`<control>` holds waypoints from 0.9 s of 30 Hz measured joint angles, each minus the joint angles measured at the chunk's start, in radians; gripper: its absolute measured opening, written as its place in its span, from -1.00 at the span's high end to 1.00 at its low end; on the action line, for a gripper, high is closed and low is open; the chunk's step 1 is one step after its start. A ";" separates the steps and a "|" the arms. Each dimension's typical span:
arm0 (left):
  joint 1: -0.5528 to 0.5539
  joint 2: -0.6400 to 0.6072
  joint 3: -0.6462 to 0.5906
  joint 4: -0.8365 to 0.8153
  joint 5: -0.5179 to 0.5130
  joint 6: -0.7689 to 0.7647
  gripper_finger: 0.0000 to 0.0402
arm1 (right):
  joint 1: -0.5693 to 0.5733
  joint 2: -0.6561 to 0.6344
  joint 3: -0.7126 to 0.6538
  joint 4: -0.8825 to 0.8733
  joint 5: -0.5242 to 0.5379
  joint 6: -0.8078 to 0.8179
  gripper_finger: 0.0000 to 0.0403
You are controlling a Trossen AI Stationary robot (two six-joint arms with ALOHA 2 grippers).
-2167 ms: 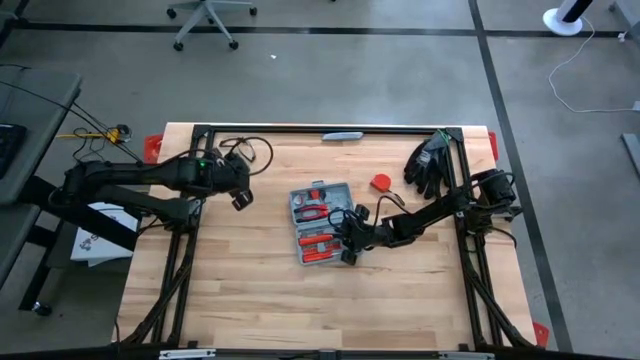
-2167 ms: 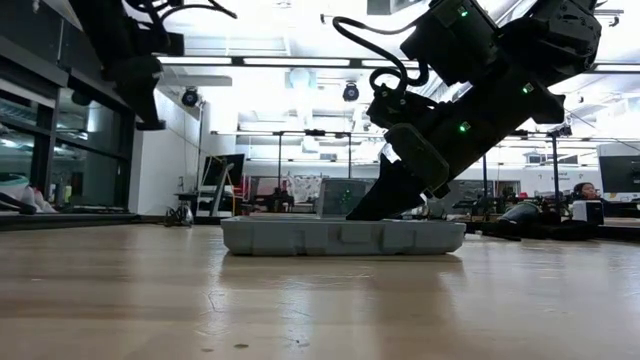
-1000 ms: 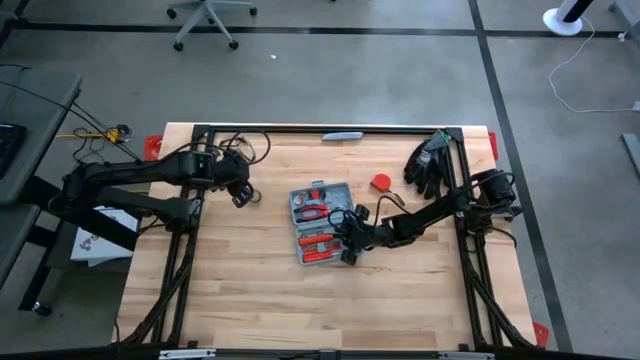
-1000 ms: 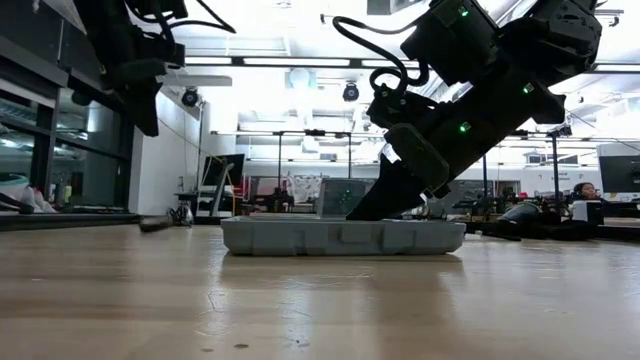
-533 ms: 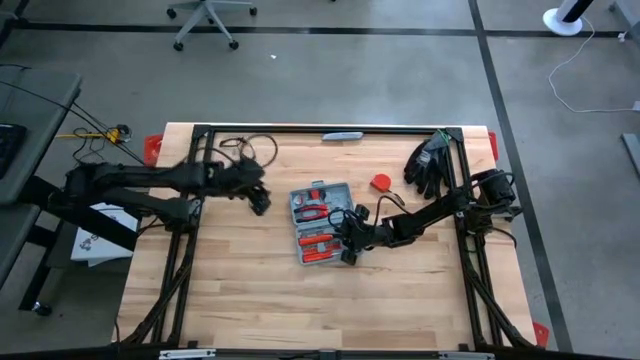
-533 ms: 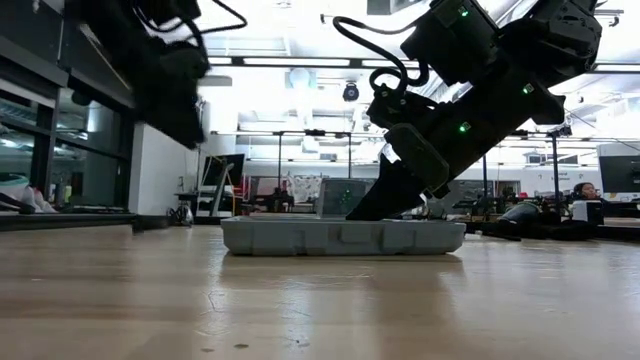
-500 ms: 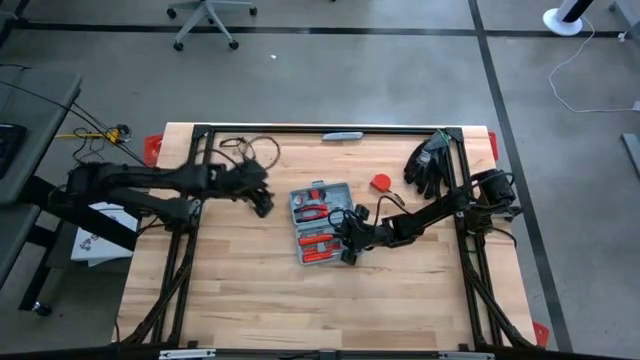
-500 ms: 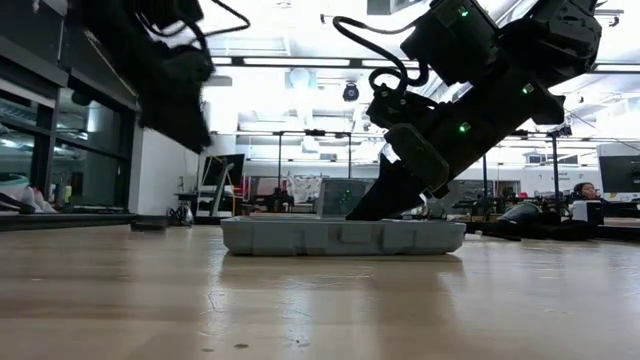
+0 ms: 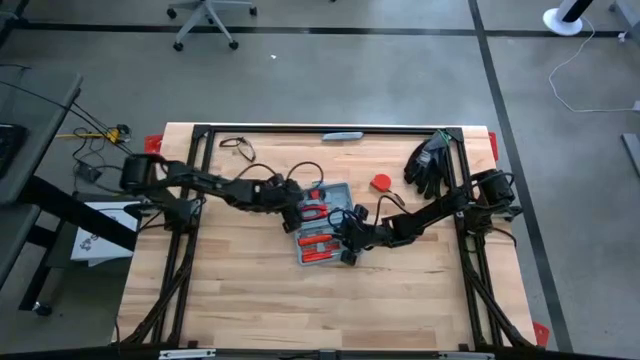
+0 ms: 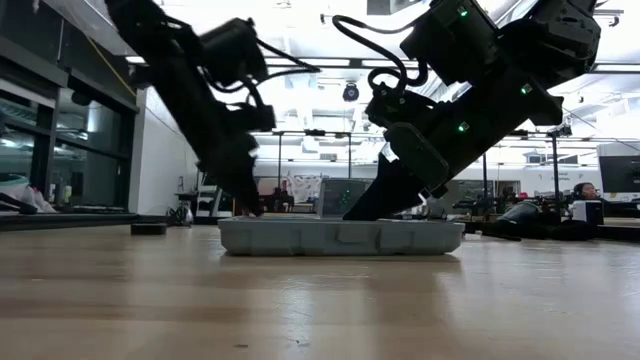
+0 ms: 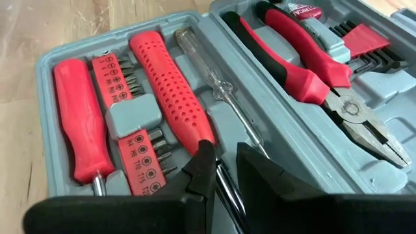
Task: Prefit tool cases
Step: Remove the orange pliers from the gray tool case
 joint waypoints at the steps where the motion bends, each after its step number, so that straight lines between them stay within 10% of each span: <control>1: 0.001 0.020 0.015 0.001 -0.001 0.011 0.16 | 0.000 0.000 0.000 0.000 0.000 0.000 0.73; 15: 0.002 0.168 0.100 -0.002 -0.028 0.054 0.19 | 0.000 -0.001 0.000 -0.005 -0.001 0.005 0.73; 22: 0.002 0.175 0.094 -0.043 -0.048 0.003 0.85 | -0.001 -0.001 0.001 -0.010 0.013 0.005 0.73; 27: -0.018 0.167 0.092 -0.031 -0.093 -0.018 0.87 | 0.000 -0.001 0.001 -0.011 0.011 0.005 0.73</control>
